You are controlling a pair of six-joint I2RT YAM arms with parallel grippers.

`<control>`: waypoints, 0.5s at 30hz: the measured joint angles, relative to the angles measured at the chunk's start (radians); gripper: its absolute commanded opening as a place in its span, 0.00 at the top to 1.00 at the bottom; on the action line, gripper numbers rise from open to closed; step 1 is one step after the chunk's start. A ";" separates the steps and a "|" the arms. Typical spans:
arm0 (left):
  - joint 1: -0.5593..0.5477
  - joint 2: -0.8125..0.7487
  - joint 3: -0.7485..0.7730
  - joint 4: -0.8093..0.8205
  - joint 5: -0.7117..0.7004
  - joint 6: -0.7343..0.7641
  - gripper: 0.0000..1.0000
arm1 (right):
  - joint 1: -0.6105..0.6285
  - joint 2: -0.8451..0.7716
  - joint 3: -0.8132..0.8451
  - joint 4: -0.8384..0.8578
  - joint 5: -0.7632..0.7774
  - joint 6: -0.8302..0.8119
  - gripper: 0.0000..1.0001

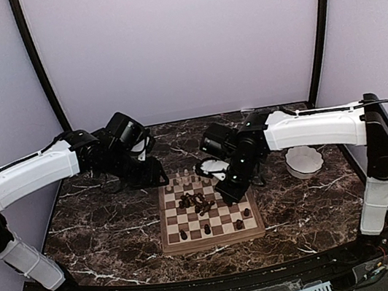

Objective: Set up the chess pieces on the board
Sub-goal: Place the pawn at b7.

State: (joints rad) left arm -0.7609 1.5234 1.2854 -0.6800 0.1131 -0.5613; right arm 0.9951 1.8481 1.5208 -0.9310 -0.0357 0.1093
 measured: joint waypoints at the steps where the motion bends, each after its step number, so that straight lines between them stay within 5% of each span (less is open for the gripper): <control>1: 0.000 0.000 0.000 0.001 0.002 0.000 0.55 | 0.001 -0.009 -0.016 -0.004 0.005 0.000 0.97; 15: 0.000 0.013 0.000 0.007 0.021 0.000 0.55 | 0.033 0.009 -0.085 0.020 0.015 0.008 0.96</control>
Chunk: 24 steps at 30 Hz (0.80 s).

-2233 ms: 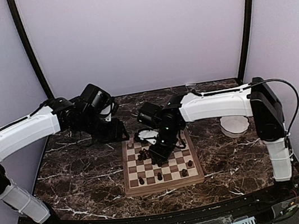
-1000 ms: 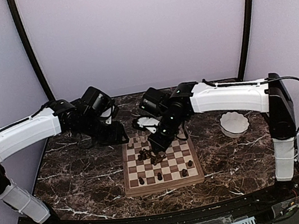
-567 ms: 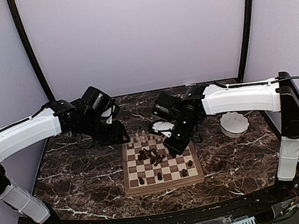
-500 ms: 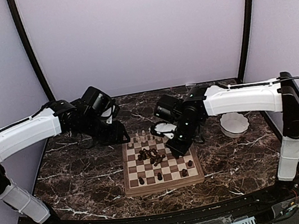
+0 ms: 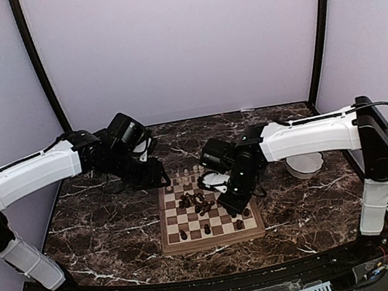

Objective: Set up the chess pieces on the board
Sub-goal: Place the pawn at b7.

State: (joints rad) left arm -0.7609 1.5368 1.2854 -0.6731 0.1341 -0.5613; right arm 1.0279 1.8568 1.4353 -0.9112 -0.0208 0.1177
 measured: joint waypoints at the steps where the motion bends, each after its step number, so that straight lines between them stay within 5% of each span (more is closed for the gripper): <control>1: 0.000 0.000 0.000 0.000 0.000 0.000 0.55 | 0.000 0.004 -0.006 0.000 0.000 0.002 0.96; 24: 0.000 0.021 0.000 0.000 0.005 0.000 0.55 | 0.000 0.032 -0.035 0.028 0.056 0.048 0.90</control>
State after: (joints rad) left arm -0.7609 1.5578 1.2854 -0.6731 0.1387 -0.5617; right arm 1.0279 1.8889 1.3998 -0.8829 0.0349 0.1661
